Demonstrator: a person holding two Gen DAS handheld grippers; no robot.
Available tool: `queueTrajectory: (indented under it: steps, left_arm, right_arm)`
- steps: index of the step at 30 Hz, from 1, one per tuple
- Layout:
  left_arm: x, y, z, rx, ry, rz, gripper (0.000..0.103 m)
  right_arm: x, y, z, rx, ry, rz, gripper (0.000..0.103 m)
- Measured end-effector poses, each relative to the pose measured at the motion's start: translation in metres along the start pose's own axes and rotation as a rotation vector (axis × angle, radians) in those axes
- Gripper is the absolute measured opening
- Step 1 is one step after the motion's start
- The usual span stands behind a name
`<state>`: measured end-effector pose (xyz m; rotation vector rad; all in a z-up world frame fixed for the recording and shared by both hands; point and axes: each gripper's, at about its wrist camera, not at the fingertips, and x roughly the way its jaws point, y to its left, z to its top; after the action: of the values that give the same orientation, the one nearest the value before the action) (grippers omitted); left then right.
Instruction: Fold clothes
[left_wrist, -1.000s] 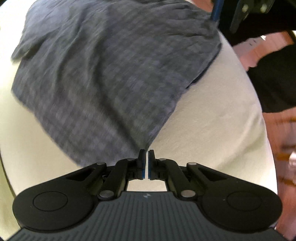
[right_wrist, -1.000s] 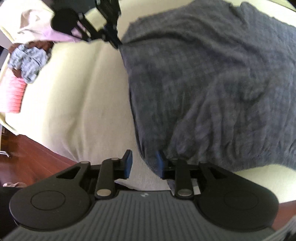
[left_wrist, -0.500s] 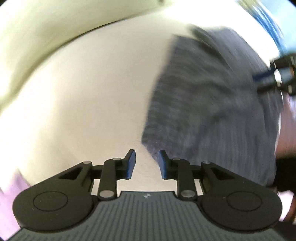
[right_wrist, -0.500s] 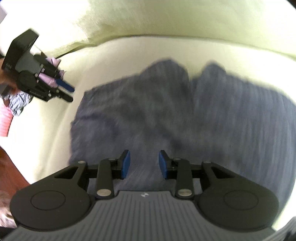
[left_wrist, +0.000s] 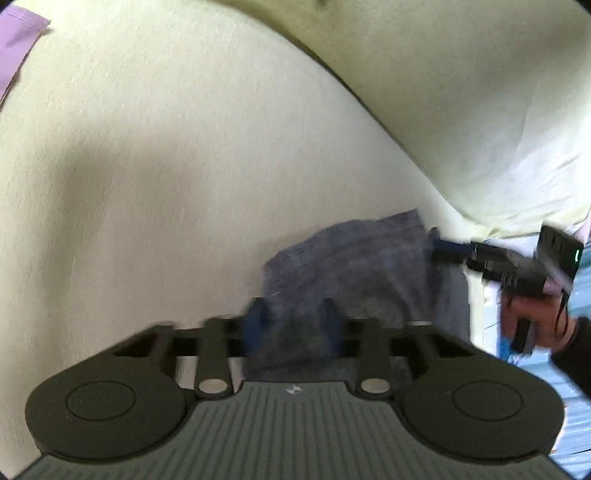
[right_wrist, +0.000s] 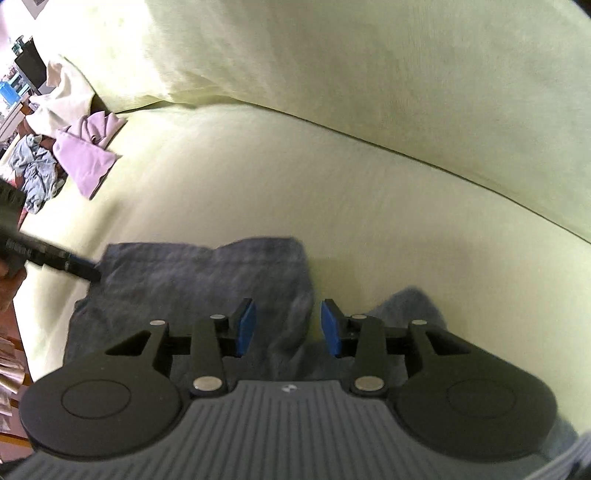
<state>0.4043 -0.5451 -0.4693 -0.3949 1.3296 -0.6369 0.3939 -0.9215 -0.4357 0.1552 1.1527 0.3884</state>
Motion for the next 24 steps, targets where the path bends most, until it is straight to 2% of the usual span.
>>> queueTrajectory:
  steps: [1, 4, 5, 6, 7, 9, 10, 11, 13, 15, 17, 19, 22, 24]
  left_arm:
    - [-0.001, -0.001, 0.000, 0.005, -0.009, 0.007, 0.010]
    - [-0.008, -0.002, -0.006, 0.017, -0.106, 0.042, 0.000]
    - [-0.013, -0.003, -0.007, 0.034, -0.155, 0.065, 0.000]
    - [-0.018, -0.006, -0.007, 0.043, -0.190, 0.083, 0.000]
    - [-0.022, -0.009, -0.008, 0.051, -0.221, 0.100, 0.000]
    - [-0.029, -0.011, -0.006, 0.053, -0.291, 0.160, 0.000]
    - [-0.029, -0.009, -0.003, 0.047, -0.300, 0.176, 0.000]
    - [-0.029, -0.007, -0.001, 0.040, -0.304, 0.189, 0.000]
    - [-0.022, -0.003, 0.004, 0.037, -0.258, 0.186, 0.000]
    - [-0.017, 0.001, 0.006, 0.026, -0.208, 0.173, 0.000]
    - [-0.014, 0.006, 0.003, 0.019, -0.152, 0.154, 0.025]
    - [-0.008, 0.007, 0.000, 0.030, -0.126, 0.144, 0.029]
    - [-0.005, 0.011, 0.000, 0.014, -0.134, 0.121, 0.032]
    - [-0.005, 0.011, 0.001, 0.007, -0.125, 0.074, 0.032]
  right_arm:
    - [0.006, -0.004, 0.003, 0.012, 0.004, 0.014, 0.034]
    - [0.024, -0.015, 0.014, 0.047, 0.017, 0.054, 0.034]
    - [0.030, -0.018, 0.017, 0.060, 0.022, 0.069, 0.015]
    - [0.032, -0.020, 0.019, 0.079, 0.030, 0.087, 0.000]
    - [0.033, -0.020, 0.022, 0.085, 0.031, 0.100, 0.000]
    - [0.028, -0.004, 0.031, -0.017, -0.015, 0.079, 0.000]
    - [0.026, 0.004, 0.036, -0.064, -0.036, 0.068, 0.000]
    - [0.028, 0.009, 0.040, -0.096, -0.046, 0.059, 0.000]
    - [0.034, 0.014, 0.042, -0.128, -0.046, 0.034, 0.000]
    - [0.036, 0.011, 0.043, -0.107, -0.062, 0.030, 0.000]
    - [0.035, 0.008, 0.043, -0.091, -0.064, 0.023, 0.000]
    - [0.031, 0.003, 0.040, -0.078, -0.057, 0.007, 0.000]
    - [0.027, -0.008, 0.035, -0.036, -0.048, 0.004, 0.000]
    - [0.027, -0.012, 0.033, -0.021, -0.042, 0.003, 0.000]
